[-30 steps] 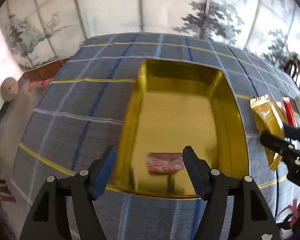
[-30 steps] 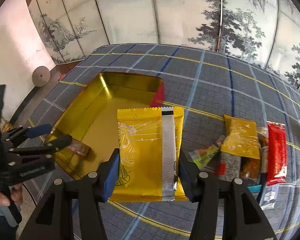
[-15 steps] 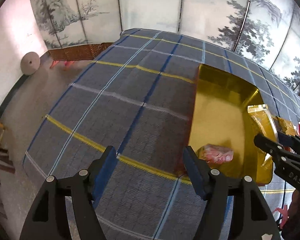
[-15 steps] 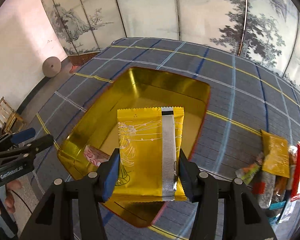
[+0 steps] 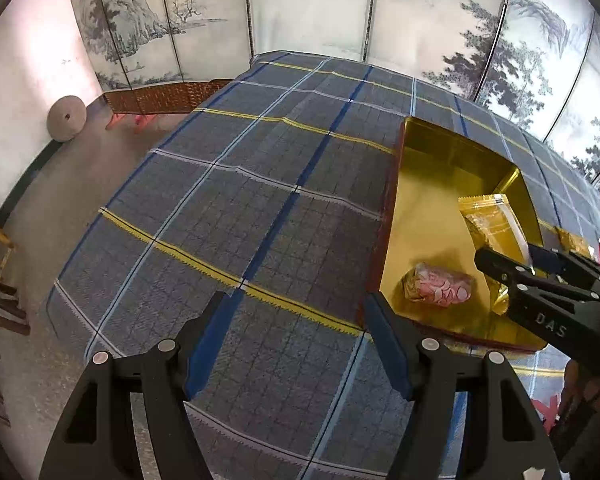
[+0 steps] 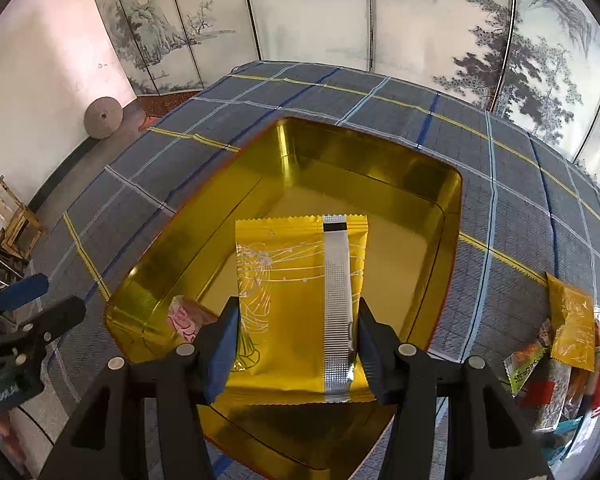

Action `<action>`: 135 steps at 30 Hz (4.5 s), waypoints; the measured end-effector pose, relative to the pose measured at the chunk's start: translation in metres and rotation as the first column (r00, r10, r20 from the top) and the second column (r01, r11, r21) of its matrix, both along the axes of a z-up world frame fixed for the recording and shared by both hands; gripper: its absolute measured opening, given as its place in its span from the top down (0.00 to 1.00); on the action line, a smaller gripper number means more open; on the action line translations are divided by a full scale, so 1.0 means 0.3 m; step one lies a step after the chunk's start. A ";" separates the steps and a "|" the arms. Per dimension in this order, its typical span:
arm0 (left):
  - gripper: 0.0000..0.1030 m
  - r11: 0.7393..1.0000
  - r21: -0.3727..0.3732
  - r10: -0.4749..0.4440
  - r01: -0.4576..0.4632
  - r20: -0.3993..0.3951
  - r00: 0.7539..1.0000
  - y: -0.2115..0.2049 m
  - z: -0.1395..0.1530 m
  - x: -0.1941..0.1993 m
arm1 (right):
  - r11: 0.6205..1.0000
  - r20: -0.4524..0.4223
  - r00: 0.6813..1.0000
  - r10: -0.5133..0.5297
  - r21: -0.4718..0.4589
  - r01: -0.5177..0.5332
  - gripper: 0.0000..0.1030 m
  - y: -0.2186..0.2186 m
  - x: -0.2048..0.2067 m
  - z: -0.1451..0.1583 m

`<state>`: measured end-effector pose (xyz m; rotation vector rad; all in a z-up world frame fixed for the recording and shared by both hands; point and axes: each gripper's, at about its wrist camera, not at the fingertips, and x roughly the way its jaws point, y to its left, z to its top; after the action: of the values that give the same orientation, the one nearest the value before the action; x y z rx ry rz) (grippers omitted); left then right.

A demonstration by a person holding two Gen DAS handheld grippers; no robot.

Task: Organize snacks
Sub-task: 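Lower the yellow packet into the tin and open the right gripper, then move the right gripper to the red packet and grasp it, then grasp the grey speckled bar with the left gripper while the right gripper holds the red packet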

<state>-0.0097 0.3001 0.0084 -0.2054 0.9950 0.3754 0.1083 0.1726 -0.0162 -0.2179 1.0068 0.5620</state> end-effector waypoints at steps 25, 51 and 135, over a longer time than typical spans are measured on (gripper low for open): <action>0.31 0.999 0.021 -0.040 0.041 -0.029 0.999 -0.088 -0.002 -0.018 | 0.999 -0.029 0.999 0.026 0.025 -0.026 0.40 -0.028 -0.028 -0.016; 0.29 0.977 0.000 -0.211 0.211 -0.012 0.977 -0.383 0.021 0.068 | 0.959 0.131 0.950 -0.284 0.034 0.282 0.34 -0.726 0.057 0.161; 0.70 0.877 -0.194 -0.458 0.439 -0.067 0.886 -1.065 -0.166 0.521 | 0.845 0.117 0.838 -0.533 0.027 0.534 0.54 -1.355 0.090 -0.134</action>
<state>0.1467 -0.0193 -0.0412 -0.1051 1.1513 -0.1309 0.1354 -0.2340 -0.0565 0.0307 0.8998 0.0298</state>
